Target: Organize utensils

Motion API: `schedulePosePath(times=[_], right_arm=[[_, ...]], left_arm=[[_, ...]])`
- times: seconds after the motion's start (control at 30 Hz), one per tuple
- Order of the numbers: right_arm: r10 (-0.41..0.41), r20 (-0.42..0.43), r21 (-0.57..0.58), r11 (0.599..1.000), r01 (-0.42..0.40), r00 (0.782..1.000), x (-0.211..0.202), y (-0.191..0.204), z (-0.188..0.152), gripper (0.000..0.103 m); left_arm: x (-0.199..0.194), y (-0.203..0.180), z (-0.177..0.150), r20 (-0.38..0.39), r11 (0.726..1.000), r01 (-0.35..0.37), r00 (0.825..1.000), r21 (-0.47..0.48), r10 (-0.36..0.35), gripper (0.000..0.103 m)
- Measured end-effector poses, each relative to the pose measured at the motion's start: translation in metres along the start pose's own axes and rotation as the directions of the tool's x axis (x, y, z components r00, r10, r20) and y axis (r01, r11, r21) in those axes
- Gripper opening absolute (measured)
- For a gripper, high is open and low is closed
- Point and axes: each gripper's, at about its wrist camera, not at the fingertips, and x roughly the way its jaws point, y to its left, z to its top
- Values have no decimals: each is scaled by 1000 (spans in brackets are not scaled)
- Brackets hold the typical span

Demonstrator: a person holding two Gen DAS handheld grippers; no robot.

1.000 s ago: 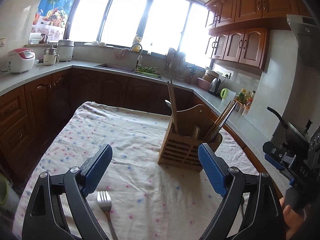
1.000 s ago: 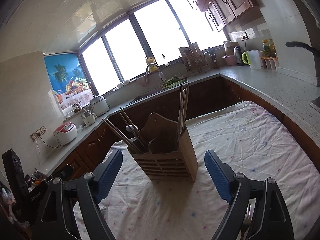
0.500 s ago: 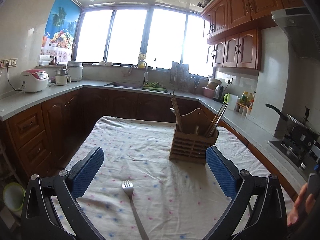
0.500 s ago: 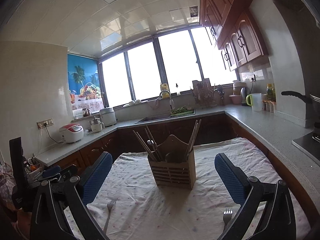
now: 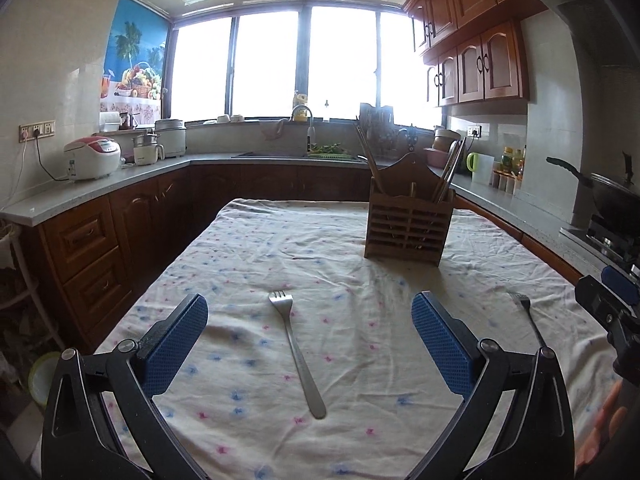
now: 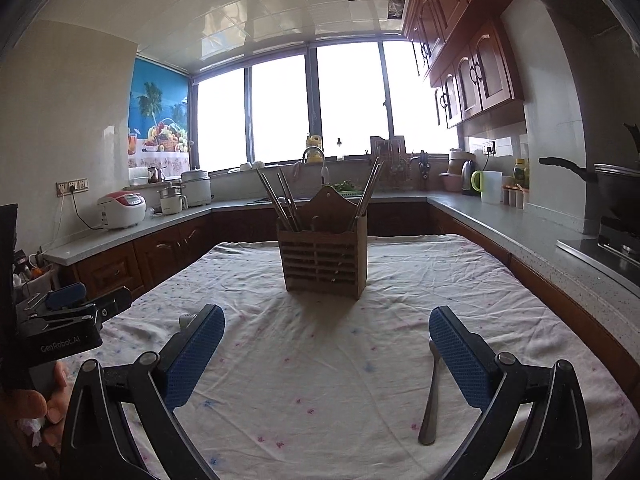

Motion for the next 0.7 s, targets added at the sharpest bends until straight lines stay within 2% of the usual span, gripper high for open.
schedulePosePath(times=[0.27,0.7], right_arm=[[4,7,-3,1000,-4,1000,-10,0,-14,103],[3,0,17,1000,-3,1000,-12,-9,-18,103]], left_arm=[[-5,-2,-8,3,1000,-24,1000,17,24,103],[-7,-8,-10,-12,998,-46,999,42,46,103]])
